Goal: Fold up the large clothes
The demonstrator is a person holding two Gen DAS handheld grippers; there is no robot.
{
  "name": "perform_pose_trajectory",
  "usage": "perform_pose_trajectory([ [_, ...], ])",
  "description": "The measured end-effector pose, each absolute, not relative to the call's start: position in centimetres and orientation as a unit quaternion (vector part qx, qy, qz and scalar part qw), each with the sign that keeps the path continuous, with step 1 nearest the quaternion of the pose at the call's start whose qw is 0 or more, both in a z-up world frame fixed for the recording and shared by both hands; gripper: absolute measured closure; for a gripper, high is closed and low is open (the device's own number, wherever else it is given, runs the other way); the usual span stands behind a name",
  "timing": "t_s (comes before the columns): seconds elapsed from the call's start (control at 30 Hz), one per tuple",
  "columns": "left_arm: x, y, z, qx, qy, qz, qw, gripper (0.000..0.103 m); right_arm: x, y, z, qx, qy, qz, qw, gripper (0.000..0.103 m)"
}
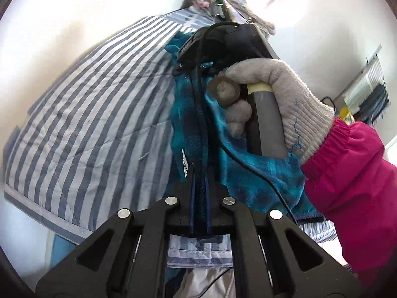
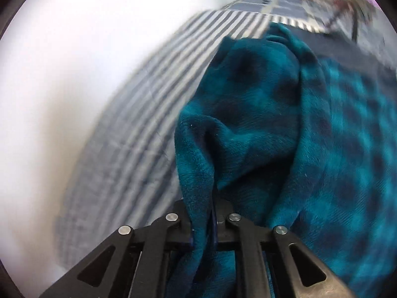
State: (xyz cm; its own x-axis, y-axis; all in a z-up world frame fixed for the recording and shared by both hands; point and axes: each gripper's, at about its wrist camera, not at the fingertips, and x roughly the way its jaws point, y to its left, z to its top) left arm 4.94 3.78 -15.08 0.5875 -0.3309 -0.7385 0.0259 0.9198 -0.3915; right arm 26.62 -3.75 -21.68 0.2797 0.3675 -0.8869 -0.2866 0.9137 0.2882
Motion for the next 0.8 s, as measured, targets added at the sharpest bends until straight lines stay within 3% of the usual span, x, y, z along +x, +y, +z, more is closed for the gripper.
perform_pose_trajectory([
  [0.3, 4.4, -3.9, -13.6, -0.074, 0.425, -0.143, 0.890, 0.099, 25.2, -16.7, -20.2, 0.276, 0.465, 0.266, 0.798, 0.097],
  [0.5, 3.7, -9.7, -14.3, -0.007, 0.433, -0.172, 0.885, 0.099, 22.2, -26.7, -25.3, 0.423, 0.440, 0.215, 0.763, 0.097],
  [0.63, 3.6, -10.9, -15.2, 0.009, 0.444, -0.178, 0.878, 0.099, 21.7, -28.4, -27.4, 0.421, 0.463, 0.181, 0.759, 0.097],
  [0.8, 3.6, -11.4, -15.5, 0.004, 0.446, -0.183, 0.876, 0.099, 21.6, -27.7, -25.9, 0.385, 0.466, 0.174, 0.778, 0.097],
])
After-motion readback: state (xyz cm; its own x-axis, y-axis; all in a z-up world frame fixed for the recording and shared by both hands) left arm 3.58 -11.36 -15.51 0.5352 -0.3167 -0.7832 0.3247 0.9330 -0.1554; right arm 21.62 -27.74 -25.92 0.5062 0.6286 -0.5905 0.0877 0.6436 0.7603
